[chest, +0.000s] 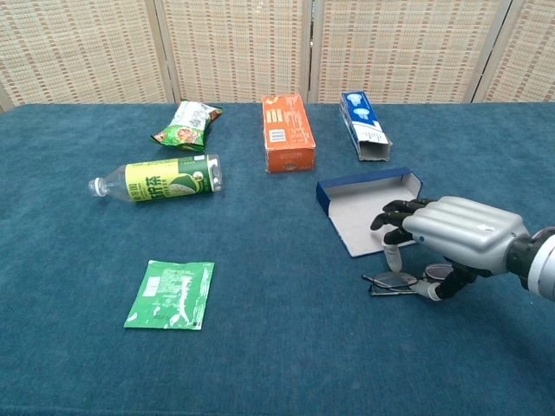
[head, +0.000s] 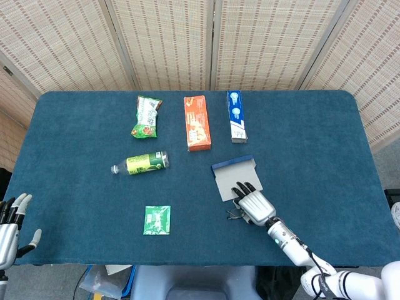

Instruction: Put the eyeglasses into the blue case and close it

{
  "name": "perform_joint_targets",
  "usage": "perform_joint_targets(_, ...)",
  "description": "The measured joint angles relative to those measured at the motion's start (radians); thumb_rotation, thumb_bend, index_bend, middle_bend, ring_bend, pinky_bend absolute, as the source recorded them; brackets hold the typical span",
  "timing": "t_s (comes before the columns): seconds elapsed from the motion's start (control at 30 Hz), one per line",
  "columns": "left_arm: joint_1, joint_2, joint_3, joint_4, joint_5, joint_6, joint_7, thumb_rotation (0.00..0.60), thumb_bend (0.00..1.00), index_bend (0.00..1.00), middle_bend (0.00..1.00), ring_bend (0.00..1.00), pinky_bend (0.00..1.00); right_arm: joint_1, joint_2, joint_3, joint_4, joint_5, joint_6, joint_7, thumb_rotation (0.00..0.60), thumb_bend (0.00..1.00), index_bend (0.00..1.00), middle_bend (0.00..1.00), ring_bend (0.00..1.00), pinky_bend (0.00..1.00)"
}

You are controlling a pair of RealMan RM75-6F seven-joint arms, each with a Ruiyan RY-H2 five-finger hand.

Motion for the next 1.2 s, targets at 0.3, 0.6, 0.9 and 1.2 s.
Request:
perform_joint_targets(0.3, -0.001, -0.004, -0.001, 0.005, 0.001, -0.003, -0.003, 0.600, 0.36, 0.00, 0.00, 0.00, 0.00, 0.001, 0.000, -0.004, 0.011, 0.000, 0.027, 0.010, 0.600, 0.42, 0.53, 0.17, 0.00, 0.09)
perform_joint_targets(0.6, -0.007, -0.004, -0.003, 0.002, 0.008, -0.007, -0.003, 0.600, 0.36, 0.00, 0.00, 0.00, 0.00, 0.023, 0.043, 0.033, -0.011, 0.000, 0.054, 0.019, 0.600, 0.42, 0.54, 0.18, 0.00, 0.09)
perform_joint_targets(0.9, -0.005, 0.000, -0.001, -0.006, 0.008, -0.007, 0.003, 0.600, 0.36, 0.00, 0.00, 0.00, 0.00, 0.109, 0.045, 0.113, 0.035, 0.042, 0.013, -0.014, 0.600, 0.42, 0.54, 0.18, 0.00, 0.07)
perform_joint_targets(1.2, -0.004, 0.007, -0.001, -0.016, 0.004, -0.010, 0.007, 0.600, 0.36, 0.00, 0.00, 0.00, 0.00, 0.176, -0.035, 0.139, 0.181, 0.077, -0.034, -0.032, 0.600, 0.42, 0.54, 0.18, 0.00, 0.03)
